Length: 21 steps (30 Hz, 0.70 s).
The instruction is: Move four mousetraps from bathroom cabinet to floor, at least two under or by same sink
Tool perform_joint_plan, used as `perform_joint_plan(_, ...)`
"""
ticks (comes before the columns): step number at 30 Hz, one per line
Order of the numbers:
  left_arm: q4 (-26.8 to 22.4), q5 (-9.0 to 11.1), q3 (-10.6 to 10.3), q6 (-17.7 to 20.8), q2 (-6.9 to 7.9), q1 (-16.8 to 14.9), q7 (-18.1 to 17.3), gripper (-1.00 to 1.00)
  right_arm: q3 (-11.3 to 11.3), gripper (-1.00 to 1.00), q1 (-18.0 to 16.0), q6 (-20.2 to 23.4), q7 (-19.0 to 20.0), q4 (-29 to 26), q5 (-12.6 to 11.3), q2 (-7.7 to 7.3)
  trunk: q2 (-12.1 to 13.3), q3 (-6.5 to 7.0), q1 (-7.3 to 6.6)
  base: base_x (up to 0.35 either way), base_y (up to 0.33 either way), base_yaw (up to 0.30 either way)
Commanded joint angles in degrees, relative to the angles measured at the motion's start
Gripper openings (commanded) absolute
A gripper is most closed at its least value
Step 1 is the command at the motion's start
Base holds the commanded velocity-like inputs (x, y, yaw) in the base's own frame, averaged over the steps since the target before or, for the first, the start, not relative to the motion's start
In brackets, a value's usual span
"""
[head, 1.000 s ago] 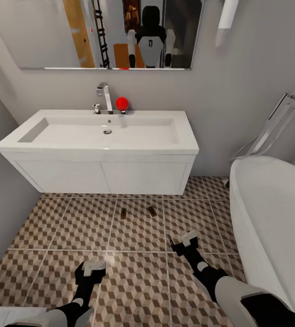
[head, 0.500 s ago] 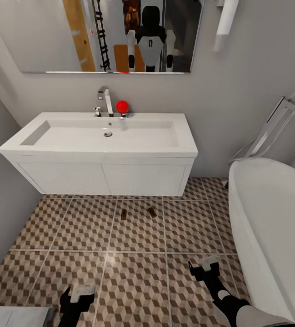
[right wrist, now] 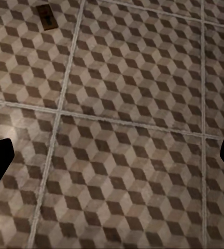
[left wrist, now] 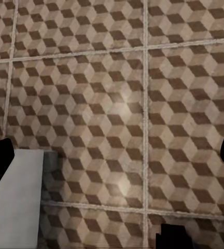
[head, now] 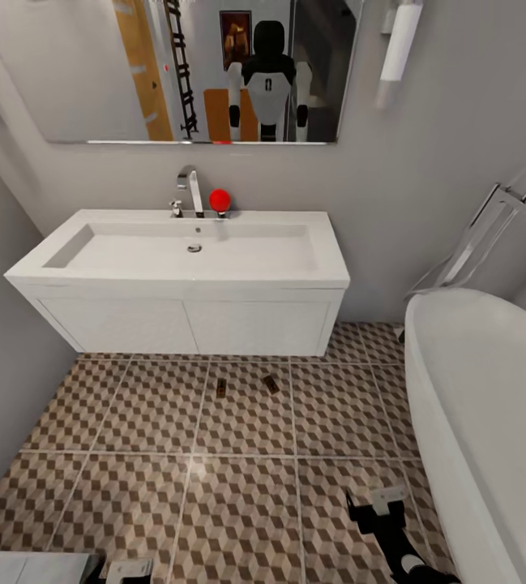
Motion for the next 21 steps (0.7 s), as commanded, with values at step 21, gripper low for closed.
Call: perform_joint_plan(21, 0.23, 0.22, -0.15, 0.12, -0.14, 0.94, 0.63, 1.00, 0.46, 1.00, 3.82, -0.12, -0.48, 0.07, -4.36, 0.15, 8.41, 5.70, -4.61, 0.000, 0.000, 0.000)
